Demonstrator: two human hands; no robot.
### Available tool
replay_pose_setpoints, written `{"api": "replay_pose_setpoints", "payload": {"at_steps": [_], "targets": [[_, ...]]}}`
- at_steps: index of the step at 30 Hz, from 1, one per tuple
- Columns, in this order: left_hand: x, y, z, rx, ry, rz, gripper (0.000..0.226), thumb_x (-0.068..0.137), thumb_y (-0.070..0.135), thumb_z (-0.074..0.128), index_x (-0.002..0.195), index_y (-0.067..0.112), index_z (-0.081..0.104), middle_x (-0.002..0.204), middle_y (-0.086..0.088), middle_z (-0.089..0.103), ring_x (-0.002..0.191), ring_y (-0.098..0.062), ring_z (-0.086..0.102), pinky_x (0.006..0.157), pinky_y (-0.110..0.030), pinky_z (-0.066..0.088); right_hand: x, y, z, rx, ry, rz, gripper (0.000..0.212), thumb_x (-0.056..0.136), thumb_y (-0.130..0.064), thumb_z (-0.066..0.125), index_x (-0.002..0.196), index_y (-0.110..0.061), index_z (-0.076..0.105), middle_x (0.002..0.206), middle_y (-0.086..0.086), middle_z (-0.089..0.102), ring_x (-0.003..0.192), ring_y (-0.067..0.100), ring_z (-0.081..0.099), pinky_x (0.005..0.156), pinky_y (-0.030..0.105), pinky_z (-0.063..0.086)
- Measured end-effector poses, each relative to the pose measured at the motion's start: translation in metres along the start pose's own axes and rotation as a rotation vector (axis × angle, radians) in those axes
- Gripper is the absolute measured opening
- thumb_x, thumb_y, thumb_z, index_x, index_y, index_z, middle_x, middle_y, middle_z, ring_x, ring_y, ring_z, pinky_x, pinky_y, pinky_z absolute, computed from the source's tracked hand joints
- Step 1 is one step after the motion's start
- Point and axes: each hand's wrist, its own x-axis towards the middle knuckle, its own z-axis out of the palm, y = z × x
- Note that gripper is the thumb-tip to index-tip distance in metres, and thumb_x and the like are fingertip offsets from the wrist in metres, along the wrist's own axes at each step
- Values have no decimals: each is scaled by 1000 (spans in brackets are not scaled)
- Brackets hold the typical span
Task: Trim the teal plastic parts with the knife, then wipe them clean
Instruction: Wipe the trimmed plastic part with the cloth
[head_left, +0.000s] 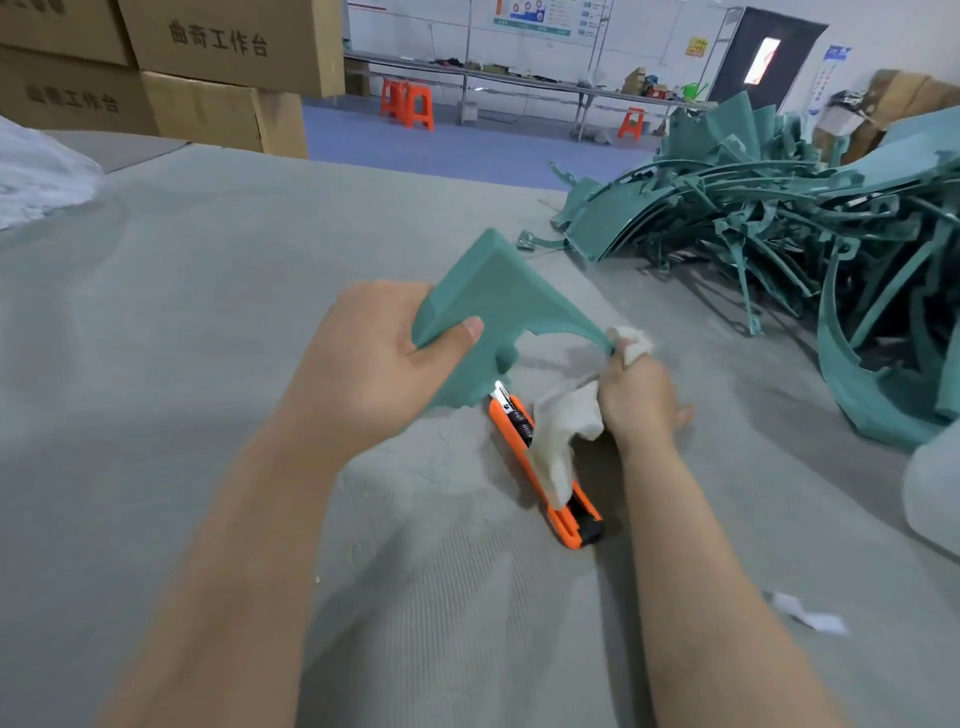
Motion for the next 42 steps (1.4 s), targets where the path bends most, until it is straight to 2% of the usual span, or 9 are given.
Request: {"api": "replay_pose_setpoints", "payload": {"at_steps": [4, 7, 14, 17, 24, 27, 30, 35, 42], "targets": [[3, -10, 1, -106, 63, -58, 29, 92, 19, 62, 63, 15, 60, 54, 9, 61, 50, -2, 51, 45, -11, 37, 0, -2, -6, 342, 288, -36, 35, 105, -33, 27, 95, -15, 55, 83, 3, 56, 91, 31, 57, 85, 36, 41], [6, -20, 4, -119, 71, -119, 23, 91, 23, 62, 77, 6, 65, 77, -13, 70, 62, -14, 56, 52, -20, 42, 1, -2, -13, 698, 376, 81, 35, 106, -32, 30, 99, -10, 57, 94, 6, 63, 89, 24, 59, 77, 33, 47], [8, -28, 7, -174, 87, -233, 20, 90, 27, 64, 83, 10, 69, 83, -9, 72, 83, -26, 69, 70, -38, 53, 13, 15, -28, 1011, 465, 361, 33, 101, -9, 35, 124, 2, 56, 127, 13, 60, 109, 24, 58, 70, 15, 44], [9, -29, 8, -272, 164, -301, 16, 90, 27, 65, 79, 16, 69, 83, -2, 73, 84, -23, 70, 74, -41, 56, 12, 13, -24, 951, 275, 366, 10, 101, -13, 37, 107, -9, 44, 111, 8, 51, 93, 16, 45, 48, 9, 34], [9, -22, 23, -668, 177, -438, 12, 89, 21, 66, 78, 23, 69, 71, 13, 73, 68, -6, 71, 55, -22, 56, -34, -35, -16, 1095, -140, 128, 24, 96, -33, 50, 90, -16, 66, 80, -2, 72, 76, 17, 68, 60, 24, 53], [8, -17, 33, -779, 131, -480, 8, 91, 18, 64, 85, 22, 69, 81, 9, 75, 77, -10, 72, 62, -24, 57, -51, -48, -6, 930, -372, -136, 53, 96, -63, 32, 109, -26, 68, 97, -14, 74, 91, -6, 67, 80, 11, 52], [7, -16, 37, -823, 127, -504, 7, 93, 18, 61, 91, 21, 67, 89, 5, 75, 83, -13, 72, 68, -27, 58, -56, -47, 8, 807, -431, -342, 48, 102, -54, 23, 129, -30, 55, 101, -29, 64, 86, -23, 56, 70, -7, 37], [7, -13, 37, -805, 108, -534, 7, 93, 20, 61, 88, 19, 67, 91, -2, 74, 81, -17, 72, 69, -32, 60, -45, -39, 13, 469, -235, -545, 19, 99, -11, 45, 106, -27, 53, 96, -17, 58, 92, 6, 55, 69, -2, 35], [4, -3, 42, -541, 30, -397, 12, 93, 19, 61, 83, 16, 67, 90, -8, 73, 88, -25, 70, 79, -40, 57, -44, -40, 22, 410, 150, -399, 22, 101, -30, 44, 113, -11, 49, 95, 10, 66, 87, 33, 60, 75, 40, 47]]}}
